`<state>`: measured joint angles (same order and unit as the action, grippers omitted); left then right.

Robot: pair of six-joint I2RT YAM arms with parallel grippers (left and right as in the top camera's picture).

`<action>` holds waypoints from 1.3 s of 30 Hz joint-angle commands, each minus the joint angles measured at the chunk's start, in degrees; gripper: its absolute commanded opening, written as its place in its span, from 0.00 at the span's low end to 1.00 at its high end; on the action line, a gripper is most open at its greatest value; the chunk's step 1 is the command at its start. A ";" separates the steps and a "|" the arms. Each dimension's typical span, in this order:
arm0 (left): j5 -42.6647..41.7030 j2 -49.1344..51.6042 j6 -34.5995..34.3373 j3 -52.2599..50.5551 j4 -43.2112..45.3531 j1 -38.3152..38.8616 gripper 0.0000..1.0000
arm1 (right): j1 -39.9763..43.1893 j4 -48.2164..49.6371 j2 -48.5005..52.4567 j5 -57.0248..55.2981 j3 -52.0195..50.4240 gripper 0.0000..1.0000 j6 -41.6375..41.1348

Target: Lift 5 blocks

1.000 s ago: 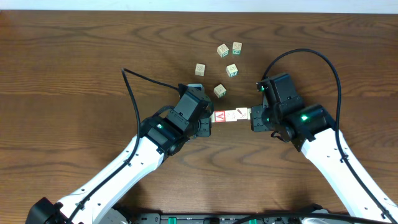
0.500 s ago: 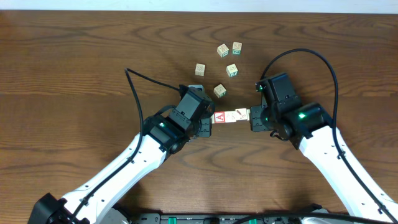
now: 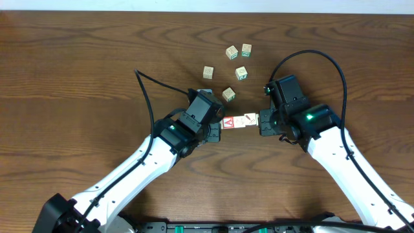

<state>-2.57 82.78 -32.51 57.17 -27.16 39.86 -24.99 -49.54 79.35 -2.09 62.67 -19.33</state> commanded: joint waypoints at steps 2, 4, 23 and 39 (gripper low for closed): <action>-12.39 1.22 1.38 5.27 4.22 3.96 0.07 | -4.35 2.21 0.61 17.75 0.85 0.01 -0.35; -13.11 1.46 1.40 5.27 5.18 3.98 0.07 | -4.35 2.27 0.72 17.75 0.70 0.01 -0.37; -13.49 2.84 1.42 5.18 5.88 4.00 0.07 | -4.35 3.69 2.36 20.81 0.17 0.01 -2.67; -13.51 2.95 1.38 4.79 6.62 4.00 0.07 | -4.13 4.57 2.69 23.56 0.15 0.01 -3.80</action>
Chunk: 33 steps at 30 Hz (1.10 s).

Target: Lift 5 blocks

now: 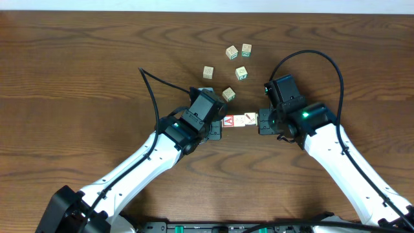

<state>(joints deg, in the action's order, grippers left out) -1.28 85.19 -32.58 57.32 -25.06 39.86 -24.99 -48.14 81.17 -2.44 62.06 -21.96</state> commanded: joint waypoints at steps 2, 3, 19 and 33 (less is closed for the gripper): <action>-14.80 0.55 1.44 4.61 4.72 4.00 0.07 | -4.13 3.21 1.51 23.91 0.76 0.01 -1.18; -14.80 0.55 1.44 4.61 4.79 4.00 0.07 | -4.13 3.23 2.01 23.91 0.76 0.01 -1.18; -17.79 4.68 0.76 4.50 8.87 4.00 0.07 | -4.07 6.10 6.08 26.47 0.76 0.01 -0.63; -17.77 7.32 0.44 4.50 10.99 4.00 0.07 | -2.43 6.01 7.67 26.32 0.70 0.01 0.37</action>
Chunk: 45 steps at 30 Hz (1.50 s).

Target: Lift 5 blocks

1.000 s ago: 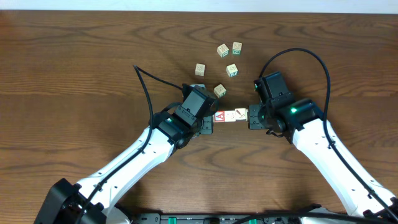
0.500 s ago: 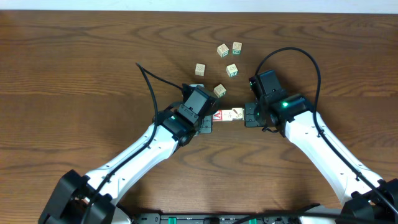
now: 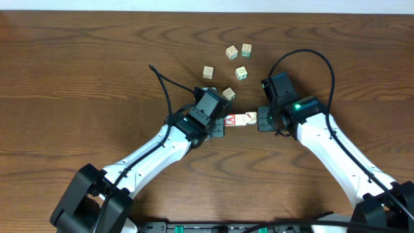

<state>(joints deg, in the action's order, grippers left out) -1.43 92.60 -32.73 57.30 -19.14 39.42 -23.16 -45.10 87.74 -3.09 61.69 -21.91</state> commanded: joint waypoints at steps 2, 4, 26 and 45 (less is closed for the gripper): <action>-17.59 -0.09 0.59 4.50 5.14 4.44 0.07 | -4.26 3.15 1.55 26.95 1.07 0.01 0.35; -17.59 0.07 0.59 4.42 5.14 4.44 0.07 | -4.26 3.30 2.14 26.99 1.07 0.01 0.33; -21.14 2.73 0.55 4.20 7.98 4.44 0.07 | -4.26 7.34 4.52 34.67 1.07 0.01 -1.92; -21.75 2.84 0.61 4.00 8.85 4.44 0.07 | -4.20 8.92 4.52 37.66 1.05 0.01 -3.08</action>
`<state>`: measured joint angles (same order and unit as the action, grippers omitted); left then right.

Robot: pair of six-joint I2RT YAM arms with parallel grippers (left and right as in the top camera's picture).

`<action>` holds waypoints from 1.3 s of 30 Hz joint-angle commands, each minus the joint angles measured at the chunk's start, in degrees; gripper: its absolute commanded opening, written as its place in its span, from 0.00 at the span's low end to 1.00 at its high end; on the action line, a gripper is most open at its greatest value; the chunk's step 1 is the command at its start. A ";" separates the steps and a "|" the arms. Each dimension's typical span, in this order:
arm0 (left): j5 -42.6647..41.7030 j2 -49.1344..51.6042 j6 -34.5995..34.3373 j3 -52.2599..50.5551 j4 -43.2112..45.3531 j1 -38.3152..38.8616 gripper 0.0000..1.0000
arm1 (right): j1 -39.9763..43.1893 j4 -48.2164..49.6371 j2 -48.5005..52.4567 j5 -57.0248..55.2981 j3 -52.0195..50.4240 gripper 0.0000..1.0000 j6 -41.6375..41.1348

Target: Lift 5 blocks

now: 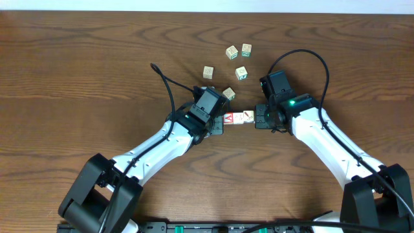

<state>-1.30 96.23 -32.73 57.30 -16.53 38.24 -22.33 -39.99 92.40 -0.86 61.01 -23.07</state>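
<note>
A short row of three wooden blocks [239, 118] is held between my two grippers near the table's middle. A red letter shows on the leftmost block. My left gripper [218, 123] presses on the row's left end with its fingers together. My right gripper [259, 117] presses on the right end in the same way. Several loose blocks lie beyond the row: one [228, 94] just behind the left wrist, one [208, 71], one [241, 73], and a pair [231, 52] furthest back. Whether the row touches the table cannot be told from above.
The wooden table [77, 77] stretches bare to the left and right. The left arm's black cable [169, 90] loops over the table beside the loose blocks. Both white arms reach in from the near edge.
Both arms reach a little further from the near edge. The row sits slightly further back between the same two grippers. The loose blocks have not moved.
At the oldest moment the grippers were pressed on both ends of the row. At each later moment the arms stood further forward and more extended, with the row still between them, a bit nearer the loose blocks each time.
</note>
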 commanded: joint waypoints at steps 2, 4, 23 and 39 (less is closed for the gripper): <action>-21.86 -0.72 0.61 3.91 6.23 5.62 0.07 | -5.03 3.80 -0.13 35.43 1.68 0.01 -1.92; -21.86 -0.70 0.61 3.76 6.27 5.62 0.07 | -5.03 3.82 -0.13 35.45 1.40 0.01 -1.95; -22.29 2.64 -0.11 2.80 8.66 7.08 0.07 | -5.05 7.04 -0.13 35.45 -3.08 0.01 -1.99; -22.29 4.24 -0.11 2.80 9.55 7.87 0.07 | -5.14 10.95 -0.13 36.13 -6.45 0.01 -3.23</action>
<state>-2.37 100.47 -31.46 56.62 -13.91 38.24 -22.33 -32.36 92.40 -0.19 53.43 -25.47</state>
